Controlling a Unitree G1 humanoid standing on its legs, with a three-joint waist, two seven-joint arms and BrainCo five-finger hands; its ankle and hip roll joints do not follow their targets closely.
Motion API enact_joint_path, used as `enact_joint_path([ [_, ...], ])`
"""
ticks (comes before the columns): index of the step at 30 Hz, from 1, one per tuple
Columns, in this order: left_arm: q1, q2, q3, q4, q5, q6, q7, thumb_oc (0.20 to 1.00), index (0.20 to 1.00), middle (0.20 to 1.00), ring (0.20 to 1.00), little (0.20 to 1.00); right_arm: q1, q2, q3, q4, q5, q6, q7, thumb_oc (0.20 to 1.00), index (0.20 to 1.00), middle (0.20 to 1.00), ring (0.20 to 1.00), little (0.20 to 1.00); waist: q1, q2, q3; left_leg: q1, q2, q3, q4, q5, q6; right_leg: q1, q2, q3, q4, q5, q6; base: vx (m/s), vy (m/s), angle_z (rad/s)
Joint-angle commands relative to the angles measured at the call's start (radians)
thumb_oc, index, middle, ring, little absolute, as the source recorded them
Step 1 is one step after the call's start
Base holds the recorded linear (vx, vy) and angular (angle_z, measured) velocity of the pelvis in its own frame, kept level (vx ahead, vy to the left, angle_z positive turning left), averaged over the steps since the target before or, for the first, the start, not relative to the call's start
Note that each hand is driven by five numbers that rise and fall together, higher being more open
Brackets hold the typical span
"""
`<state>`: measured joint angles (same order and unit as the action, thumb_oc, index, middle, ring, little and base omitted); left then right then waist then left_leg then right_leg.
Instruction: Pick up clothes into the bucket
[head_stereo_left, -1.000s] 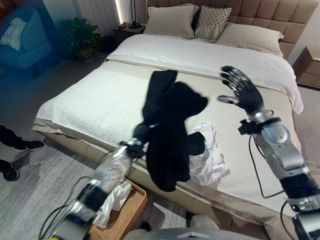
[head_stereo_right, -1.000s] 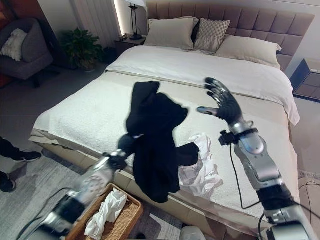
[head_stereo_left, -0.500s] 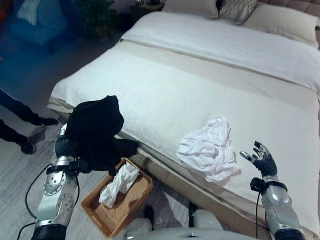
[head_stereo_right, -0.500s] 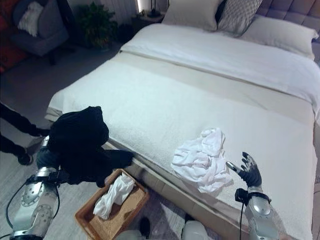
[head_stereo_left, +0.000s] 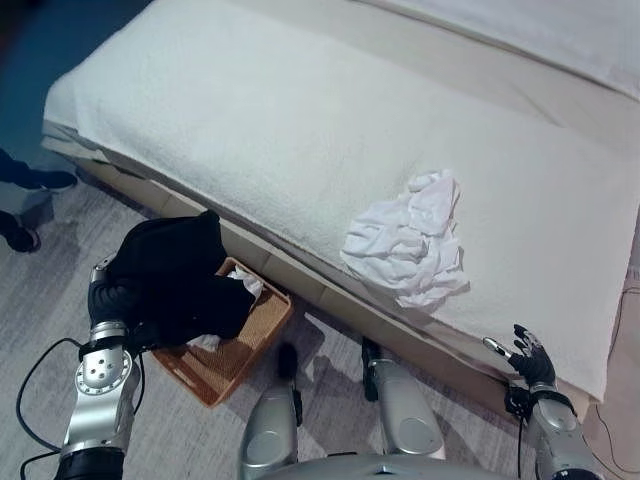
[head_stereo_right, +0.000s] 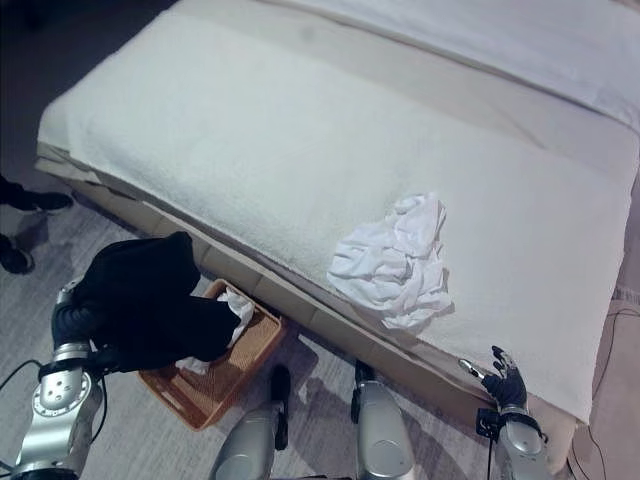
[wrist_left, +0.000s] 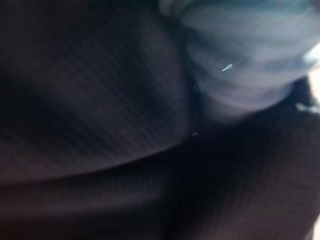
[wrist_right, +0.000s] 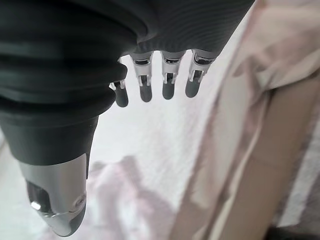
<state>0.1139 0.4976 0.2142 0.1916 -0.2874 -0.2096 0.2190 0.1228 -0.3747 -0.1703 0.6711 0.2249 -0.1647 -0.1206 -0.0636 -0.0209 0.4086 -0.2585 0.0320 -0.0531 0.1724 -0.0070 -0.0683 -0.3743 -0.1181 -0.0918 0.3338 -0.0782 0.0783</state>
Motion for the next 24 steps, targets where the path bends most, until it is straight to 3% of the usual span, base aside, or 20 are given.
enact_joint_path([
  [1, -0.054, 0.07, 0.005, 0.065, 0.069, -0.068, 0.078, 0.2, 0.2, 0.2, 0.2, 0.2, -0.025, -0.056, 0.064, 0.033, -0.036, -0.036, -0.053, 1.0, 1.0, 1.0, 1.0, 1.0, -0.013, -0.025, 0.004, -0.053, -0.019, -0.01, 0.096, -0.037, 0.007, 0.05, -0.061, -0.045, -0.019, 0.026, 0.045, 0.0, 0.0, 0.0],
  [8, -0.141, 0.13, -0.053, 0.235, 0.215, -0.013, 0.204, 0.2, 0.2, 0.2, 0.2, 0.2, -0.066, -0.08, 0.112, 0.05, -0.037, -0.054, -0.093, 1.0, 1.0, 1.0, 1.0, 1.0, -0.016, -0.057, 0.08, -0.123, -0.009, -0.009, 0.161, -0.05, 0.007, -0.012, -0.054, -0.031, 0.008, 0.03, 0.046, -0.03, 0.009, -0.02],
  [11, -0.174, 0.136, -0.058, 0.276, 0.201, -0.006, 0.223, 0.2, 0.2, 0.2, 0.2, 0.2, -0.076, -0.088, 0.126, 0.02, -0.034, -0.057, -0.098, 1.0, 1.0, 1.0, 1.0, 1.0, -0.017, -0.068, 0.107, -0.16, -0.007, -0.007, 0.194, -0.055, 0.008, -0.044, -0.052, -0.025, 0.026, 0.03, 0.044, -0.06, 0.015, -0.04],
  [21, -0.308, 0.175, -0.128, 0.399, 0.195, 0.037, 0.305, 0.2, 0.2, 0.2, 0.2, 0.2, -0.14, -0.128, 0.194, -0.056, -0.001, -0.078, -0.153, 1.0, 1.0, 1.0, 1.0, 1.0, -0.038, -0.091, 0.111, -0.444, -0.018, -0.013, 0.368, -0.092, 0.022, -0.3, -0.051, 0.004, 0.147, 0.012, 0.028, -0.04, 0.031, -0.03],
  [22, -0.324, 0.191, -0.149, 0.43, 0.211, 0.052, 0.318, 0.2, 0.2, 0.2, 0.2, 0.2, -0.14, -0.135, 0.205, -0.084, 0.01, -0.084, -0.164, 1.0, 1.0, 1.0, 1.0, 1.0, -0.042, -0.095, 0.111, -0.482, -0.016, -0.02, 0.423, -0.141, 0.023, -0.339, -0.043, 0.015, 0.199, -0.028, 0.031, -0.04, 0.034, -0.06],
  [23, -0.333, 0.192, -0.148, 0.429, 0.211, 0.052, 0.319, 0.2, 0.2, 0.2, 0.2, 0.2, -0.147, -0.134, 0.2, -0.086, 0.01, -0.084, -0.165, 1.0, 1.0, 1.0, 1.0, 1.0, -0.044, -0.096, 0.111, -0.507, -0.019, -0.015, 0.416, -0.107, 0.026, -0.362, -0.047, 0.012, 0.188, 0.003, 0.025, 0.03, 0.027, -0.06],
  [24, -0.329, 0.21, -0.158, 0.422, 0.236, 0.066, 0.325, 0.2, 0.2, 0.2, 0.2, 0.2, -0.137, -0.138, 0.205, -0.097, 0.015, -0.088, -0.167, 1.0, 1.0, 1.0, 1.0, 1.0, -0.045, -0.095, 0.111, -0.516, -0.017, -0.02, 0.448, -0.147, 0.025, -0.368, -0.044, 0.018, 0.219, -0.03, 0.03, -0.03, 0.027, -0.03],
])
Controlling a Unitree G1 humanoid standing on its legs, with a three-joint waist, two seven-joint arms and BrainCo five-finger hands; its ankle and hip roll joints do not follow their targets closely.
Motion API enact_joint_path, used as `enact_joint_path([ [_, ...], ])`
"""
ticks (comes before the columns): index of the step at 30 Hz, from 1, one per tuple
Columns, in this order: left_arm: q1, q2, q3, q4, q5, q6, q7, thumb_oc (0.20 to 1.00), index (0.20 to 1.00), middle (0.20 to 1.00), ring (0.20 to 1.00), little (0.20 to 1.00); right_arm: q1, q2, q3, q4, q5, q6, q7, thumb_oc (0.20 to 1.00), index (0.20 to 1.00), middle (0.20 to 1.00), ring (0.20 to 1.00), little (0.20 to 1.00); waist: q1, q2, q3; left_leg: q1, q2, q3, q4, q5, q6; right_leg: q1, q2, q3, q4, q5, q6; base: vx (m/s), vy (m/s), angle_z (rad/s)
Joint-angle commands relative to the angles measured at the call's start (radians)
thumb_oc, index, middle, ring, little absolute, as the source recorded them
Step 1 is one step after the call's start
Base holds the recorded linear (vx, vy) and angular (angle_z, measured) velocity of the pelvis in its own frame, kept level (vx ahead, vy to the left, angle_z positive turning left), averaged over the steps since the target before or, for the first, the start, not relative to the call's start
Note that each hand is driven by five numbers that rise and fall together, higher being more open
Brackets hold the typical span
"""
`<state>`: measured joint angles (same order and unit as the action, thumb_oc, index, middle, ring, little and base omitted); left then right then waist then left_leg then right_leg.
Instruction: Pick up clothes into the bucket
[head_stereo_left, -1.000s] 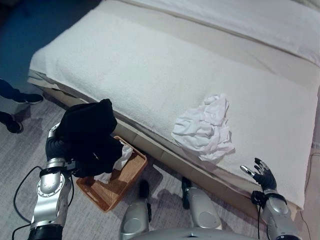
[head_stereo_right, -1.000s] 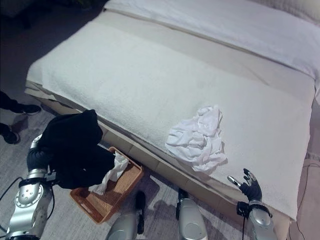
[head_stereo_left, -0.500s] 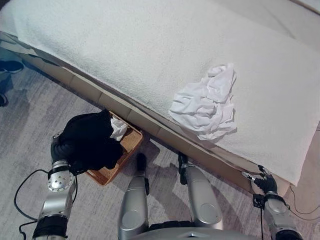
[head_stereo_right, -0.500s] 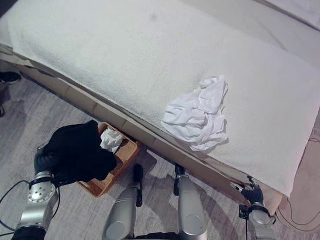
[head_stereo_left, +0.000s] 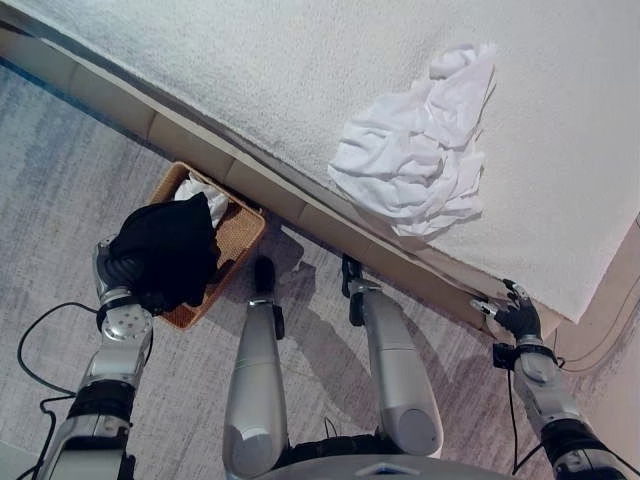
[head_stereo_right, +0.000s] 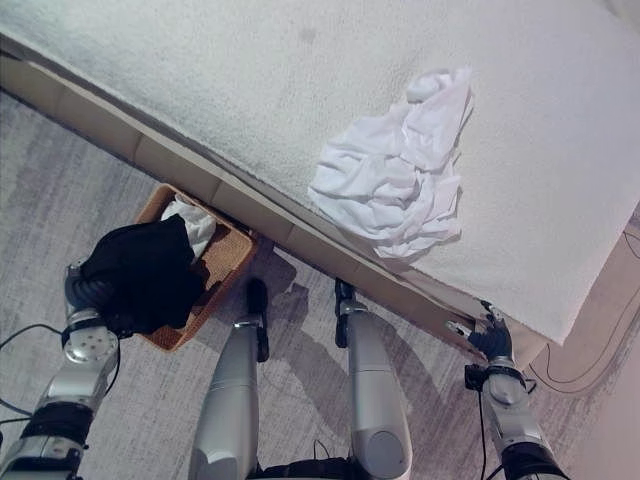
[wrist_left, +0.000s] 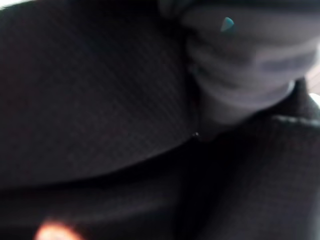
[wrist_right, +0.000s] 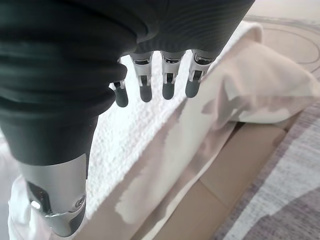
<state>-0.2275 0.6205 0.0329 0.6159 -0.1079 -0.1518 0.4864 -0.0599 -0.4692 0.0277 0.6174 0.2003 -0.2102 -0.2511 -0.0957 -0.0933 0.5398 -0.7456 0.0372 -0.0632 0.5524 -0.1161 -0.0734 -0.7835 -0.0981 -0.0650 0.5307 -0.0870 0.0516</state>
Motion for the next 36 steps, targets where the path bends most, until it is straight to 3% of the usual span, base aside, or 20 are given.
enact_joint_path([
  [1, 0.001, 0.112, 0.009, 0.017, 0.093, 0.025, 0.06, 0.2, 0.2, 0.2, 0.2, 0.2, 0.044, -0.049, 0.013, -0.065, 0.045, -0.048, -0.043, 1.0, 1.0, 1.0, 1.0, 1.0, -0.017, -0.025, -0.02, -0.072, -0.022, -0.012, 0.1, -0.049, 0.031, 0.0, -0.061, -0.005, 0.044, -0.026, 0.055, 0.05, 0.022, -0.05],
  [3, -0.004, 0.114, 0.005, 0.022, 0.099, 0.035, 0.073, 0.238, 0.238, 0.238, 0.238, 0.238, 0.044, -0.05, 0.015, -0.087, 0.046, -0.052, -0.05, 1.0, 1.0, 1.0, 1.0, 1.0, -0.02, -0.027, -0.02, -0.108, -0.021, -0.014, 0.123, -0.056, 0.033, -0.039, -0.061, -0.001, 0.064, -0.03, 0.054, -0.01, 0.029, -0.05],
  [4, -0.004, 0.114, 0.005, 0.022, 0.099, 0.035, 0.073, 0.498, 0.498, 0.498, 0.498, 0.498, 0.044, -0.05, 0.015, -0.087, 0.046, -0.052, -0.05, 1.0, 1.0, 1.0, 1.0, 1.0, -0.02, -0.027, -0.02, -0.109, -0.021, -0.014, 0.125, -0.056, 0.033, -0.04, -0.06, -0.001, 0.066, -0.03, 0.054, -0.01, 0.044, -0.04],
  [5, -0.007, 0.123, 0.006, 0.033, 0.112, 0.059, 0.078, 1.0, 1.0, 1.0, 1.0, 1.0, 0.044, -0.049, 0.011, -0.108, 0.052, -0.055, -0.06, 1.0, 1.0, 1.0, 1.0, 1.0, -0.022, -0.03, -0.02, -0.14, -0.016, -0.012, 0.146, -0.062, 0.035, -0.069, -0.057, 0.0, 0.081, -0.035, 0.051, 0.0, 0.023, -0.03],
  [17, -0.051, 0.141, 0.012, 0.058, 0.219, 0.133, 0.104, 1.0, 1.0, 1.0, 1.0, 1.0, 0.011, -0.035, -0.009, -0.273, 0.012, -0.101, -0.113, 1.0, 1.0, 1.0, 1.0, 1.0, -0.034, -0.025, -0.02, -0.159, -0.017, -0.01, 0.155, -0.074, 0.036, -0.1, -0.061, 0.005, 0.1, -0.053, 0.046, 0.0, 0.011, -0.03],
  [25, 0.019, 0.117, 0.06, -0.009, 0.252, 0.144, 0.123, 1.0, 1.0, 1.0, 1.0, 1.0, -0.047, -0.035, -0.095, -0.435, -0.087, -0.146, -0.242, 1.0, 1.0, 1.0, 1.0, 1.0, -0.016, 0.014, -0.02, -0.119, -0.028, -0.01, 0.091, -0.053, 0.03, -0.071, -0.069, 0.001, 0.074, -0.058, 0.047, 0.0, -0.012, 0.02],
  [29, 0.066, 0.085, 0.065, -0.096, 0.274, 0.138, 0.125, 1.0, 1.0, 1.0, 1.0, 1.0, -0.112, -0.048, -0.126, -0.431, -0.114, -0.119, -0.295, 1.0, 1.0, 1.0, 1.0, 1.0, 0.005, 0.042, -0.02, -0.095, -0.04, -0.015, 0.052, -0.035, 0.027, -0.053, -0.078, -0.005, 0.065, -0.06, 0.047, 0.0, -0.036, 0.05],
  [32, 0.088, 0.016, 0.067, -0.169, 0.19, 0.085, 0.131, 1.0, 1.0, 1.0, 1.0, 1.0, -0.18, -0.073, -0.116, -0.38, -0.117, -0.077, -0.303, 1.0, 1.0, 1.0, 1.0, 1.0, 0.023, 0.065, -0.02, -0.079, -0.048, -0.016, 0.022, -0.021, 0.025, -0.043, -0.088, -0.008, 0.06, -0.058, 0.046, 0.0, -0.041, 0.1],
  [34, 0.117, -0.11, 0.068, -0.28, -0.114, -0.077, 0.078, 1.0, 1.0, 1.0, 1.0, 1.0, -0.26, -0.11, -0.087, -0.28, -0.102, -0.029, -0.293, 1.0, 1.0, 1.0, 1.0, 1.0, 0.049, 0.092, -0.02, -0.066, -0.058, -0.02, -0.003, -0.007, 0.025, -0.04, -0.096, -0.009, 0.062, -0.058, 0.044, 0.0, -0.053, 0.13],
  [35, 0.119, -0.111, 0.07, -0.278, -0.122, -0.082, 0.072, 1.0, 1.0, 1.0, 1.0, 1.0, -0.266, -0.115, -0.083, -0.273, -0.099, -0.031, -0.292, 1.0, 1.0, 1.0, 1.0, 1.0, 0.045, 0.095, -0.02, -0.066, -0.058, -0.021, -0.004, -0.006, 0.025, -0.04, -0.096, -0.01, 0.062, -0.058, 0.044, 0.0, -0.055, 0.25],
  [36, 0.121, -0.17, 0.019, -0.306, -0.344, -0.158, -0.04, 1.0, 1.0, 1.0, 1.0, 1.0, -0.345, -0.155, -0.043, -0.191, -0.081, -0.009, -0.278, 1.0, 1.0, 1.0, 1.0, 1.0, 0.06, 0.114, -0.02, -0.063, -0.069, -0.025, -0.019, 0.005, 0.023, -0.041, -0.103, -0.011, 0.068, -0.062, 0.041, 0.0, -0.038, 0.23],
])
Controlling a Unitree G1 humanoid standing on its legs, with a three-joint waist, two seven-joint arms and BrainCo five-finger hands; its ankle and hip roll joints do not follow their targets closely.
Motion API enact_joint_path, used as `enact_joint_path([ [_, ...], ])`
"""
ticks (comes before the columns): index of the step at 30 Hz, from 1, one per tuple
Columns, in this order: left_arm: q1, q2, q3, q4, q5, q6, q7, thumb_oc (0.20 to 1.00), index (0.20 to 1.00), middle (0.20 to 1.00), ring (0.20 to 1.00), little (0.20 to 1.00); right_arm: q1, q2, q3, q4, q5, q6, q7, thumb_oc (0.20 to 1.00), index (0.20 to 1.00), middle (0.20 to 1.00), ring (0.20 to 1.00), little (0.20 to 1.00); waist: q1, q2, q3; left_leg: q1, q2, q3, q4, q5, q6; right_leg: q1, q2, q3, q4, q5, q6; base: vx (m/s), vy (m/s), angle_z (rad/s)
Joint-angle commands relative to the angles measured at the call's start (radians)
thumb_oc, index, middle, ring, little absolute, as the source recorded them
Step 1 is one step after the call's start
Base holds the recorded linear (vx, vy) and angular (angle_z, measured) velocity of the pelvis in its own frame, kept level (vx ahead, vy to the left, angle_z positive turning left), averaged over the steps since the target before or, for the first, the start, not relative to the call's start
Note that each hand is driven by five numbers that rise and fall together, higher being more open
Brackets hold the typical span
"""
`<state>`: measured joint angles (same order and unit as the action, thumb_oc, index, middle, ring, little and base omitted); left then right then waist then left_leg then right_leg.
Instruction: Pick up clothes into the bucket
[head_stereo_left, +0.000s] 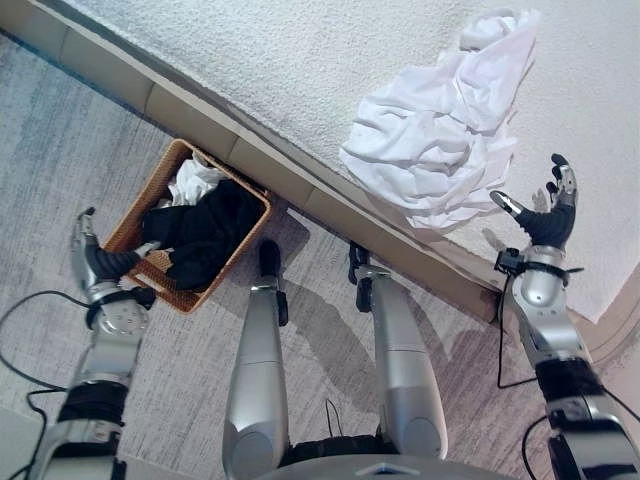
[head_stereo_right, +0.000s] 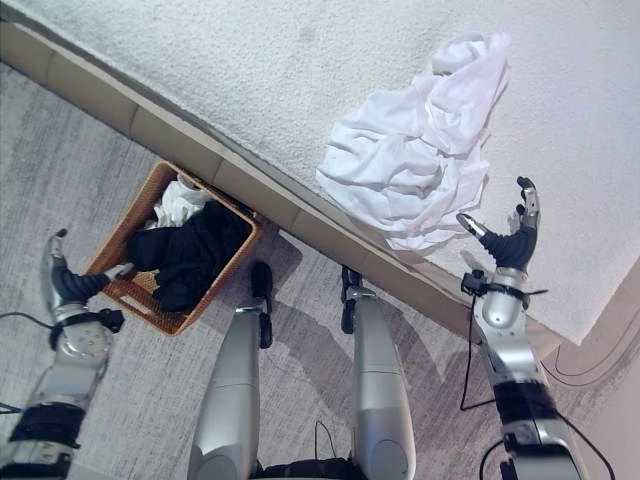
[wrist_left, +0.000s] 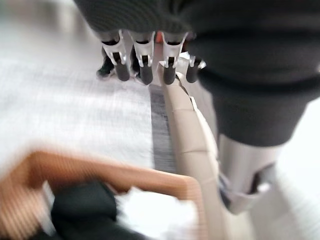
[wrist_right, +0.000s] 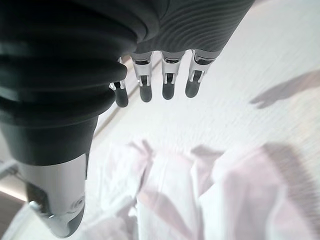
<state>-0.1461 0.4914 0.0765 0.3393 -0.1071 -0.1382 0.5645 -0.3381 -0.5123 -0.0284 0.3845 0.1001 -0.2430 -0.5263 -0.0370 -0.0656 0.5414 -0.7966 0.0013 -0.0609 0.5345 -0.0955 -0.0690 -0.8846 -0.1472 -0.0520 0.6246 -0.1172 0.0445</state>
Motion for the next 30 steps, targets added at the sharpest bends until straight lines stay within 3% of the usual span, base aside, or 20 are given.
enact_joint_path([
  [1, 0.039, -0.042, -0.024, -0.028, -0.345, -0.172, -0.119, 1.0, 1.0, 1.0, 1.0, 1.0, -0.069, -0.113, 0.014, 0.044, 0.02, 0.023, -0.002, 1.0, 1.0, 1.0, 1.0, 1.0, 0.0, 0.086, -0.021, -0.012, -0.034, -0.028, -0.001, -0.015, 0.019, 0.06, -0.054, -0.024, -0.026, -0.032, 0.048, 0.0, -0.065, 0.25],
  [4, 0.078, -0.101, -0.123, -0.095, -0.514, -0.195, -0.248, 1.0, 1.0, 1.0, 1.0, 1.0, -0.217, -0.184, 0.109, 0.237, 0.025, 0.064, 0.049, 1.0, 1.0, 1.0, 1.0, 1.0, 0.034, 0.122, -0.021, -0.005, -0.048, -0.035, -0.027, 0.001, 0.016, 0.059, -0.069, -0.031, -0.014, -0.039, 0.044, 0.0, -0.065, 0.2],
  [7, 0.113, -0.129, -0.195, -0.119, -0.573, -0.19, -0.308, 1.0, 1.0, 1.0, 1.0, 1.0, -0.353, -0.232, 0.186, 0.399, 0.018, 0.09, 0.075, 1.0, 1.0, 1.0, 1.0, 1.0, 0.059, 0.141, -0.021, -0.002, -0.054, -0.043, -0.046, 0.014, 0.014, 0.053, -0.079, -0.04, -0.004, -0.04, 0.043, -0.01, -0.066, 0.21],
  [14, 0.14, -0.126, -0.284, -0.146, -0.571, -0.173, -0.347, 1.0, 1.0, 1.0, 1.0, 1.0, -0.529, -0.269, 0.322, 0.59, -0.021, 0.11, 0.106, 1.0, 1.0, 1.0, 1.0, 1.0, 0.085, 0.168, -0.021, -0.002, -0.06, -0.057, -0.087, 0.043, 0.012, 0.038, -0.097, -0.059, 0.009, -0.045, 0.041, 0.0, -0.038, 0.15],
  [21, 0.125, -0.11, -0.324, -0.134, -0.552, -0.147, -0.381, 1.0, 1.0, 1.0, 1.0, 1.0, -0.681, -0.287, 0.499, 0.816, -0.054, 0.166, 0.281, 1.0, 1.0, 1.0, 1.0, 1.0, 0.113, 0.181, -0.021, 0.004, -0.063, -0.088, -0.148, 0.084, 0.006, 0.034, -0.11, -0.093, 0.007, -0.043, 0.044, 0.0, -0.069, 0.14],
  [22, 0.13, -0.108, -0.33, -0.132, -0.548, -0.139, -0.405, 1.0, 1.0, 1.0, 1.0, 1.0, -0.708, -0.297, 0.575, 0.845, -0.117, 0.182, 0.356, 0.677, 0.677, 0.677, 0.677, 0.677, 0.118, 0.182, -0.021, 0.009, -0.064, -0.098, -0.164, 0.096, 0.005, 0.038, -0.113, -0.102, 0.001, -0.042, 0.043, 0.0, -0.043, 0.11],
  [23, 0.131, -0.109, -0.33, -0.132, -0.548, -0.139, -0.405, 1.0, 1.0, 1.0, 1.0, 1.0, -0.71, -0.296, 0.577, 0.846, -0.117, 0.181, 0.356, 0.558, 0.558, 0.558, 0.558, 0.558, 0.117, 0.182, -0.021, 0.009, -0.064, -0.099, -0.165, 0.096, 0.005, 0.039, -0.113, -0.102, 0.001, -0.042, 0.043, 0.0, -0.07, 0.16],
  [24, 0.119, -0.115, -0.34, -0.128, -0.553, -0.138, -0.409, 1.0, 1.0, 1.0, 1.0, 1.0, -0.731, -0.29, 0.598, 0.858, -0.143, 0.18, 0.353, 0.2, 0.2, 0.2, 0.2, 0.2, 0.118, 0.183, -0.021, 0.013, -0.066, -0.104, -0.173, 0.103, 0.004, 0.042, -0.115, -0.105, -0.003, -0.04, 0.044, 0.0, -0.028, 0.13],
  [30, 0.069, -0.128, -0.335, -0.127, -0.539, -0.145, -0.39, 1.0, 1.0, 1.0, 1.0, 1.0, -0.698, -0.28, 0.537, 0.758, -0.11, 0.14, 0.267, 0.2, 0.2, 0.2, 0.2, 0.2, 0.106, 0.174, -0.021, 0.032, -0.068, -0.106, -0.18, 0.104, 0.002, 0.065, -0.111, -0.104, -0.019, -0.035, 0.049, 0.0, -0.005, 0.06],
])
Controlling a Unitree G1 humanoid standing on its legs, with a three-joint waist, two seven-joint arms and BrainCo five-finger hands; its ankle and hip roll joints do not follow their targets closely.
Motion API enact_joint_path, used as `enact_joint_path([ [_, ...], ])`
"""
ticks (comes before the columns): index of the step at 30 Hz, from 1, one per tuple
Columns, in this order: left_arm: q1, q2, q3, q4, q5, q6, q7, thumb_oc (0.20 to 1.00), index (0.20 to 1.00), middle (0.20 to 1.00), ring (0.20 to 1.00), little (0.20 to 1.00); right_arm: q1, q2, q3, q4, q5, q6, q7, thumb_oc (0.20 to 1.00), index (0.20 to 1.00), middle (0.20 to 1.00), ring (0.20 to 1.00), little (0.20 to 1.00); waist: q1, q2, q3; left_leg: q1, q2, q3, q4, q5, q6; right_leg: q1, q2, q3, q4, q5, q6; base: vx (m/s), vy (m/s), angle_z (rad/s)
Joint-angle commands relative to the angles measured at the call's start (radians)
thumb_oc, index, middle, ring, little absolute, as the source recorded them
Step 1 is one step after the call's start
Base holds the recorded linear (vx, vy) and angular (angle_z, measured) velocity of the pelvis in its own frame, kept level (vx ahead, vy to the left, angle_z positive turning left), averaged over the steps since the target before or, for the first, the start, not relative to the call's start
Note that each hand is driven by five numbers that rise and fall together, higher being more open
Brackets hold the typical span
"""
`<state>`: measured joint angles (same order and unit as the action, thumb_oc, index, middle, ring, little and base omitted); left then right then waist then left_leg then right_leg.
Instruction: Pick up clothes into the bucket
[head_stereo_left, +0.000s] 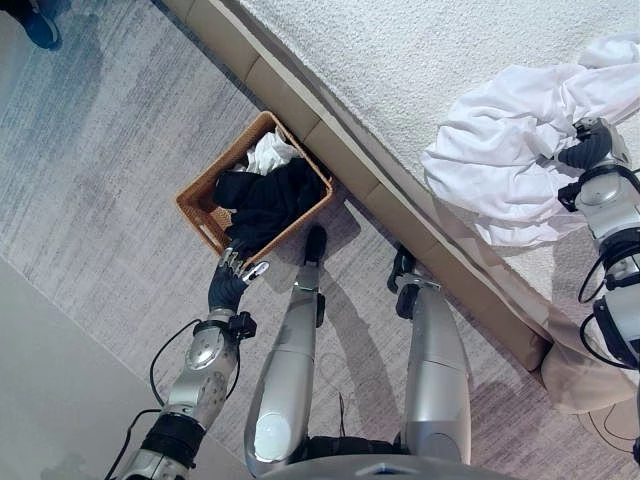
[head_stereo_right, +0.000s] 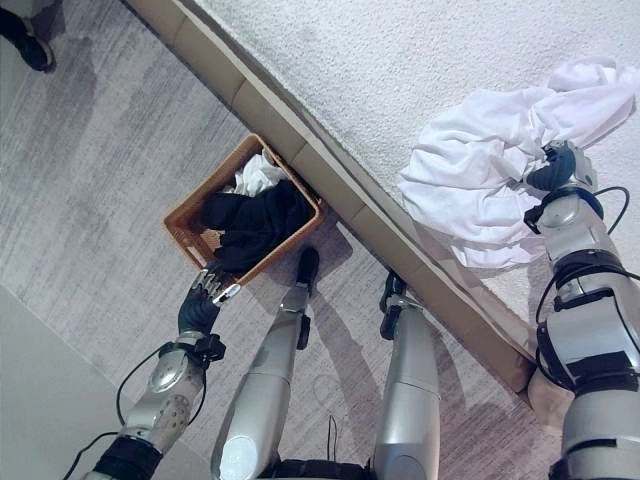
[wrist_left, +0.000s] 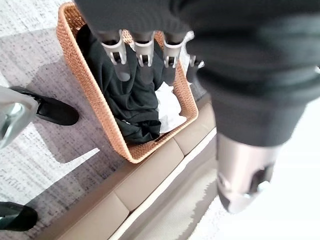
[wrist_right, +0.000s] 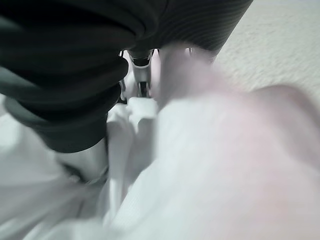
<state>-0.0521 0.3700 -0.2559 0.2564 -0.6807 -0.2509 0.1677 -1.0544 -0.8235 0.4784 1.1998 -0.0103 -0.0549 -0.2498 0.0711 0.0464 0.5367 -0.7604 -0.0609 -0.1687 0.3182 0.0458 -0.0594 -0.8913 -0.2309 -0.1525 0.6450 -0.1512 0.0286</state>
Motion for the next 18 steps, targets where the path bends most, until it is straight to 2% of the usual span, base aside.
enact_joint_path([
  [1, -0.025, -0.006, -0.003, -0.044, 0.035, -0.033, 0.007, 1.0, 1.0, 1.0, 1.0, 1.0, 0.02, 0.031, 0.029, -0.059, 0.0, -0.047, -0.01, 0.2, 0.2, 0.2, 0.2, 0.2, -0.001, 0.062, -0.017, -0.004, -0.005, 0.002, 0.036, -0.037, -0.007, 0.072, -0.027, -0.003, -0.04, -0.001, 0.065, 0.0, 0.0, 0.0],
  [3, -0.037, -0.007, 0.021, -0.041, 0.045, -0.04, 0.023, 1.0, 1.0, 1.0, 1.0, 1.0, 0.051, -0.007, -0.028, -0.258, 0.021, -0.073, -0.077, 0.2, 0.2, 0.2, 0.2, 0.2, -0.015, 0.04, -0.017, 0.02, 0.0, 0.01, 0.044, -0.047, -0.009, 0.102, -0.02, 0.002, -0.054, 0.005, 0.069, -0.04, 0.02, 0.0],
  [4, -0.052, -0.004, 0.029, -0.038, 0.051, -0.043, 0.027, 1.0, 1.0, 1.0, 1.0, 1.0, 0.052, -0.024, -0.045, -0.309, 0.018, -0.072, -0.094, 0.2, 0.2, 0.2, 0.2, 0.2, -0.016, 0.036, -0.017, 0.002, 0.003, 0.011, 0.039, -0.017, -0.008, 0.087, -0.017, -0.003, -0.071, 0.042, 0.062, -0.01, 0.017, -0.04],
  [5, -0.043, -0.005, 0.025, -0.037, 0.051, -0.043, 0.027, 1.0, 1.0, 1.0, 1.0, 1.0, 0.062, -0.022, -0.043, -0.309, 0.018, -0.072, -0.094, 0.2, 0.2, 0.2, 0.2, 0.2, -0.017, 0.034, -0.017, 0.028, 0.003, 0.011, 0.046, -0.049, -0.009, 0.11, -0.016, 0.006, -0.058, 0.009, 0.07, -0.09, 0.053, -0.12],
  [6, -0.068, 0.0, 0.036, -0.024, 0.06, -0.046, 0.033, 1.0, 1.0, 1.0, 1.0, 1.0, 0.065, -0.052, -0.073, -0.383, 0.001, -0.073, -0.122, 0.2, 0.2, 0.2, 0.2, 0.2, -0.023, 0.021, -0.017, 0.028, 0.009, 0.017, 0.042, -0.023, -0.007, 0.114, -0.012, 0.001, -0.086, 0.05, 0.065, -0.01, 0.016, -0.09],
  [7, -0.068, 0.0, 0.036, -0.024, 0.06, -0.046, 0.033, 1.0, 1.0, 1.0, 1.0, 1.0, 0.067, -0.052, -0.074, -0.384, 0.001, -0.072, -0.122, 0.2, 0.2, 0.2, 0.2, 0.2, -0.023, 0.021, -0.017, 0.029, 0.009, 0.018, 0.042, -0.024, -0.007, 0.114, -0.012, 0.001, -0.087, 0.05, 0.065, -0.1, 0.069, -0.1],
  [8, -0.079, 0.003, 0.038, -0.013, 0.064, -0.047, 0.035, 1.0, 1.0, 1.0, 1.0, 1.0, 0.071, -0.075, -0.095, -0.441, -0.011, -0.073, -0.147, 0.2, 0.2, 0.2, 0.2, 0.2, -0.033, 0.006, -0.017, 0.064, 0.014, 0.028, 0.044, -0.032, -0.007, 0.155, -0.007, 0.008, -0.107, 0.059, 0.068, 0.0, 0.0, 0.0],
  [9, -0.079, 0.004, 0.037, -0.013, 0.064, -0.047, 0.035, 1.0, 1.0, 1.0, 1.0, 1.0, 0.073, -0.075, -0.097, -0.442, -0.011, -0.073, -0.147, 0.2, 0.2, 0.2, 0.2, 0.2, -0.032, 0.006, -0.017, 0.065, 0.014, 0.028, 0.043, -0.032, -0.007, 0.156, -0.006, 0.008, -0.108, 0.06, 0.068, -0.02, 0.055, -0.1],
  [10, -0.089, 0.01, 0.045, -0.008, 0.062, -0.048, 0.032, 1.0, 1.0, 1.0, 1.0, 1.0, 0.075, -0.109, -0.097, -0.497, -0.033, -0.07, -0.146, 0.2, 0.2, 0.2, 0.2, 0.2, -0.039, -0.01, -0.017, 0.107, 0.02, 0.035, 0.04, -0.038, -0.007, 0.202, -0.002, 0.011, -0.129, 0.067, 0.07, 0.0, 0.025, -0.1],
  [11, -0.089, 0.01, 0.044, -0.008, 0.062, -0.048, 0.032, 1.0, 1.0, 1.0, 1.0, 1.0, 0.077, -0.109, -0.098, -0.498, -0.033, -0.07, -0.146, 0.2, 0.2, 0.2, 0.2, 0.2, -0.038, -0.01, -0.017, 0.108, 0.02, 0.035, 0.039, -0.038, -0.007, 0.203, -0.001, 0.01, -0.131, 0.067, 0.07, -0.01, 0.055, -0.18],
  [12, -0.101, 0.021, 0.045, -0.01, 0.066, -0.05, 0.027, 1.0, 1.0, 1.0, 1.0, 1.0, 0.077, -0.136, -0.106, -0.52, -0.039, -0.071, -0.154, 0.2, 0.2, 0.2, 0.2, 0.2, -0.046, -0.024, -0.017, 0.155, 0.023, 0.041, 0.033, -0.044, -0.007, 0.255, 0.003, 0.015, -0.153, 0.074, 0.073, -0.01, 0.03, -0.13],
  [13, -0.1, 0.021, 0.044, -0.01, 0.066, -0.05, 0.027, 1.0, 1.0, 1.0, 1.0, 1.0, 0.079, -0.136, -0.107, -0.52, -0.039, -0.071, -0.154, 0.2, 0.2, 0.2, 0.2, 0.2, -0.046, -0.023, -0.017, 0.156, 0.023, 0.041, 0.032, -0.044, -0.007, 0.257, 0.004, 0.014, -0.155, 0.075, 0.073, 0.0, 0.059, -0.15],
  [18, -0.121, 0.078, 0.072, -0.054, 0.116, -0.055, 0.016, 1.0, 1.0, 1.0, 1.0, 1.0, 0.129, -0.192, -0.177, -0.65, -0.036, -0.089, -0.159, 0.2, 0.2, 0.2, 0.2, 0.2, -0.065, -0.053, -0.017, 0.325, 0.032, 0.06, -0.003, -0.061, -0.007, 0.432, 0.018, 0.022, -0.225, 0.091, 0.082, 0.02, 0.035, -0.11],
])
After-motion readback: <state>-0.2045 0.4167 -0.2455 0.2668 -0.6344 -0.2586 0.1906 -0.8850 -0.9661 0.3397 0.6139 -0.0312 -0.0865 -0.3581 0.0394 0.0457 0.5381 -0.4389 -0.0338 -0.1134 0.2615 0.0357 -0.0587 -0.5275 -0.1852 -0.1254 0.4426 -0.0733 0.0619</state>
